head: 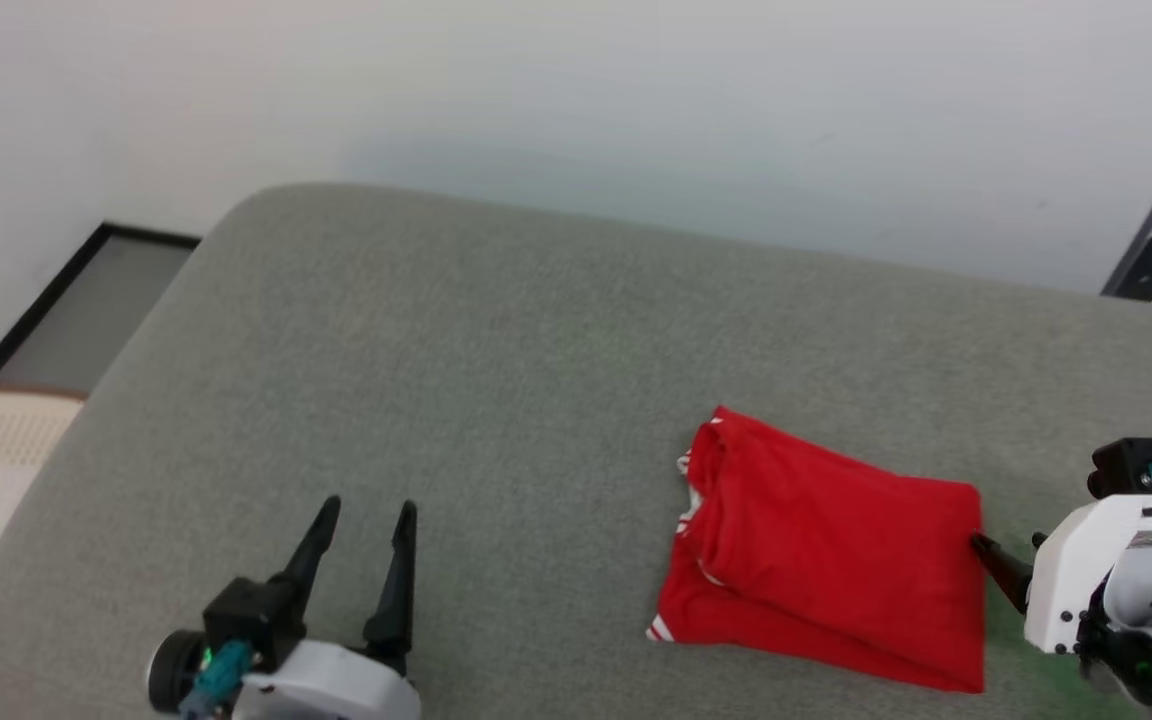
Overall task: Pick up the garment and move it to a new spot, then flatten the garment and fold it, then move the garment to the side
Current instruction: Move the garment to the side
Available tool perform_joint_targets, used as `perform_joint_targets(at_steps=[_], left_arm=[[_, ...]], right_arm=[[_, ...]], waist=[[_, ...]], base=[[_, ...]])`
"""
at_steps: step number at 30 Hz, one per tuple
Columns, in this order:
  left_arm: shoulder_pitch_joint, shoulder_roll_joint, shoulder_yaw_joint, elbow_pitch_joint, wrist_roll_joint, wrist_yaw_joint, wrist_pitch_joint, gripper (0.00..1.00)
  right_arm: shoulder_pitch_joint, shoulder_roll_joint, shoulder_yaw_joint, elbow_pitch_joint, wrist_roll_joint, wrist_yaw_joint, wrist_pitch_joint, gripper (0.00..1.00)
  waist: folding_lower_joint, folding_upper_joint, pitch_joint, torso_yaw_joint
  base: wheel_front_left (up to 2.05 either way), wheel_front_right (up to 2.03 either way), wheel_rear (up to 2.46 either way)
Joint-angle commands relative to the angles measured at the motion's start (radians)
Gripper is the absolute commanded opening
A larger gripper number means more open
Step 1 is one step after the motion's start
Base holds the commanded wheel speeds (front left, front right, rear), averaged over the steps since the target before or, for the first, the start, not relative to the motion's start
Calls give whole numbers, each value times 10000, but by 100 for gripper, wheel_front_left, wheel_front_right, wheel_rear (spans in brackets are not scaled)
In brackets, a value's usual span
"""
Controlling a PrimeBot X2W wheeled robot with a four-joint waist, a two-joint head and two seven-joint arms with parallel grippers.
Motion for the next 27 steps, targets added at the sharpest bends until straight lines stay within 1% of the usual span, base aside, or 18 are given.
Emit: perform_joint_targets(at_steps=[1,3,4,5,9,13,19,20,21,22,24,27], left_arm=[[-171,-12,-95,53,-72,-16,-35,100],[-324,-83,-204,97,-104,-16,-35,100],[-324,-83,-204,97,-104,-16,-35,100],[-398,-108,-239,112,-113,-16,-35,100],[-583,-201,-426,242,-198,-16,-35,100],[-717,-244,-499,342,-285,-16,-35,100],[-817,-278,-531,430,-306,-16,-35,100],[-843,-288,-533,431,-306,-16,-35,100],[-860,-295,-537,435,-311,-16,-35,100],[-880,-301,-540,442,-319,-16,-35,100],[-898,-300,-551,466,-314,-16,-35,100],[-899,-301,-555,486,-336,-16,-35,100]], right_arm=[[-198,84,-178,193,68,-10,402,100],[-388,217,-301,455,135,-10,1137,100],[-388,217,-301,455,135,-10,1137,100],[-468,258,-339,576,113,-10,1506,100],[-566,657,-361,972,96,-7,2768,100],[-480,1132,-167,1050,185,37,3843,100],[-296,1307,-51,763,244,54,4867,100],[-235,1306,-65,704,249,54,4995,98],[-171,1333,-48,601,307,54,5135,46],[-139,1344,3,409,380,56,5174,0],[-115,1199,-104,239,342,55,5186,0],[-188,893,-459,44,115,29,4805,0]], waist=[[0,0,638,561],[0,0,853,704],[0,0,853,704],[0,0,952,769],[0,0,1228,964],[0,0,1321,1035],[0,0,1335,1022],[0,0,1332,1015],[0,0,1326,1006],[0,0,1327,996],[0,0,1319,970],[0,0,1265,917]], base=[[0,0,0],[0,0,0],[0,0,0],[0,0,0],[0,0,0],[0,0,0],[0,0,0],[0,0,0],[0,0,0],[0,0,0],[0,0,0],[0,0,0]])
